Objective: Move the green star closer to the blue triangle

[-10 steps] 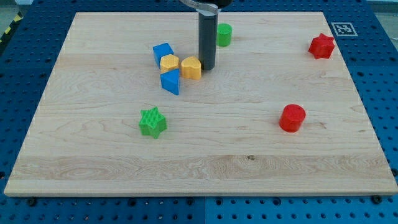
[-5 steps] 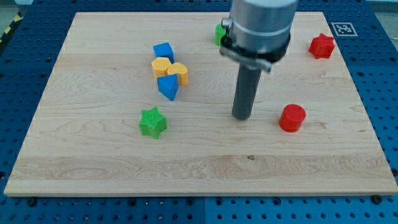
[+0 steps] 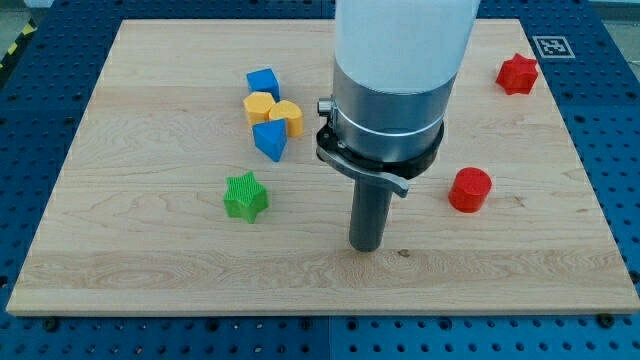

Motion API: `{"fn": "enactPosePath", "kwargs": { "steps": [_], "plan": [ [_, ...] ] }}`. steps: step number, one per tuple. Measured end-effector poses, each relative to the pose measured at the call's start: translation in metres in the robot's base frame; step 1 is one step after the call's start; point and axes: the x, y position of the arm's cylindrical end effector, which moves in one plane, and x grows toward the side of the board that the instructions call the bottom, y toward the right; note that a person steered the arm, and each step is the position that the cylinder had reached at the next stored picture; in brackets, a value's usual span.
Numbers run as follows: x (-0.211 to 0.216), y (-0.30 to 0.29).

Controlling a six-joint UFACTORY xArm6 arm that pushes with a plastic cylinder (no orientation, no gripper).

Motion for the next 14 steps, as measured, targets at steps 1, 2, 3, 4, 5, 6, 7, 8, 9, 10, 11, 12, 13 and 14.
{"fn": "enactPosePath", "kwargs": {
  "steps": [1, 2, 3, 4, 5, 6, 7, 8, 9, 10, 11, 12, 13, 14],
  "plan": [
    [0.0, 0.0],
    [0.0, -0.002],
    [0.015, -0.046],
    [0.025, -0.097],
    [0.016, -0.14],
    [0.004, -0.153],
    [0.004, -0.153],
    [-0.019, -0.153],
    [-0.046, -0.153],
    [-0.046, -0.153],
    [-0.047, -0.14],
    [-0.048, -0.122],
    [-0.055, -0.119],
    [-0.062, -0.12]
  ]
}}
